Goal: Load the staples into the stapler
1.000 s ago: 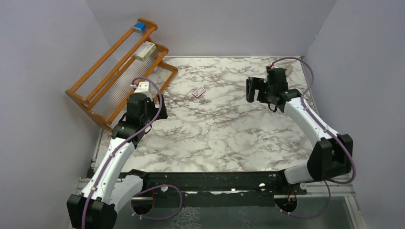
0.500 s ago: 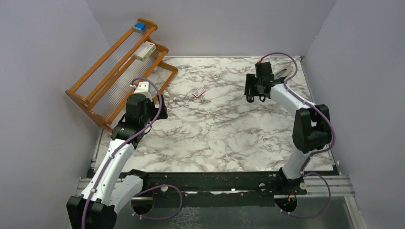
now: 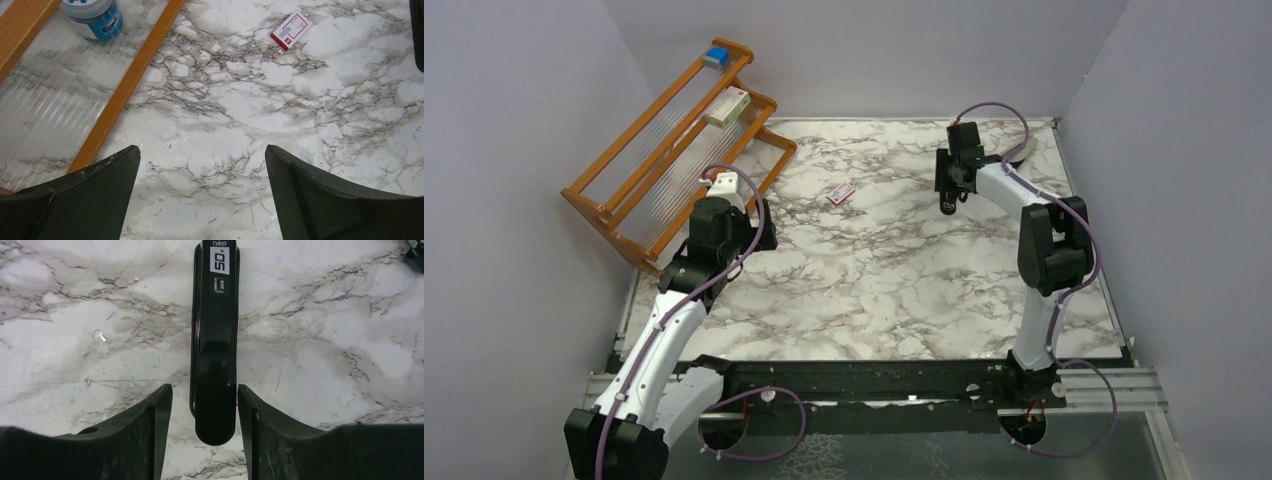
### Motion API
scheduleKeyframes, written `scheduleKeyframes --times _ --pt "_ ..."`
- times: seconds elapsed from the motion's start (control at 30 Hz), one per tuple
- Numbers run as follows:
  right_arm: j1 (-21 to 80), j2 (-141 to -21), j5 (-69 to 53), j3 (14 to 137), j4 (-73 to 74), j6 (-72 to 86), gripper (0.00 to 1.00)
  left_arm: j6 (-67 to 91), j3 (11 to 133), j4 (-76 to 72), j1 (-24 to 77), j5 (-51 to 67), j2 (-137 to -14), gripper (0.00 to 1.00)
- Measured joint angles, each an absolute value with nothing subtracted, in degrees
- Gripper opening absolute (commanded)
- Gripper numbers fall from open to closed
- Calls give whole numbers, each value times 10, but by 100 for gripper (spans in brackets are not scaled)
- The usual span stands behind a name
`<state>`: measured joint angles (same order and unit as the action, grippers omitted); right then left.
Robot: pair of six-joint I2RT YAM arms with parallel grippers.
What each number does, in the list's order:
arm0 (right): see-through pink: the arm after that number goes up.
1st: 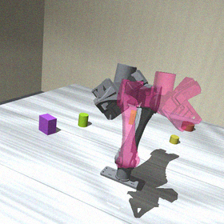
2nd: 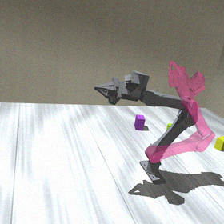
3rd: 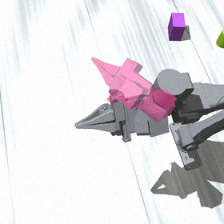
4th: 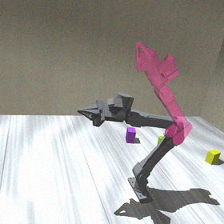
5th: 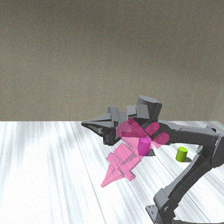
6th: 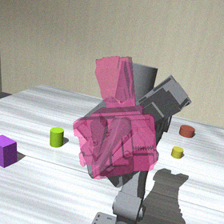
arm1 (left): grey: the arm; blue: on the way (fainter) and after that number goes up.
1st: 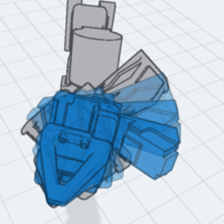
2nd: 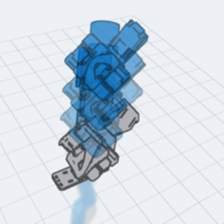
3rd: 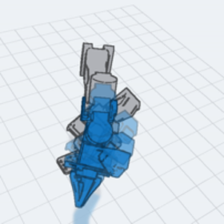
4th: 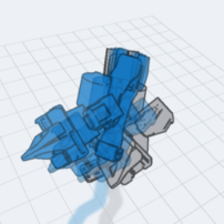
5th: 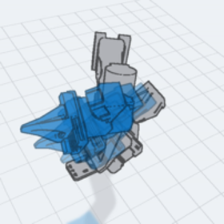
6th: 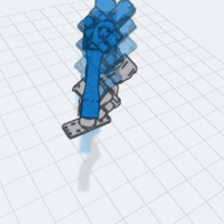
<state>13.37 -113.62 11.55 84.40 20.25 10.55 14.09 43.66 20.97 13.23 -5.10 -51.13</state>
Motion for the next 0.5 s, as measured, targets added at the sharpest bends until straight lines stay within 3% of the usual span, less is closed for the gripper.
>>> scheduleKeyframes --times 0.27,0.5 --pt "134 -1157 117 874 203 98 48 141 432 203 133 -26 -521 99" --pt "133 -1185 123 895 209 93 39 141 432 202 134 -22 -524 99"
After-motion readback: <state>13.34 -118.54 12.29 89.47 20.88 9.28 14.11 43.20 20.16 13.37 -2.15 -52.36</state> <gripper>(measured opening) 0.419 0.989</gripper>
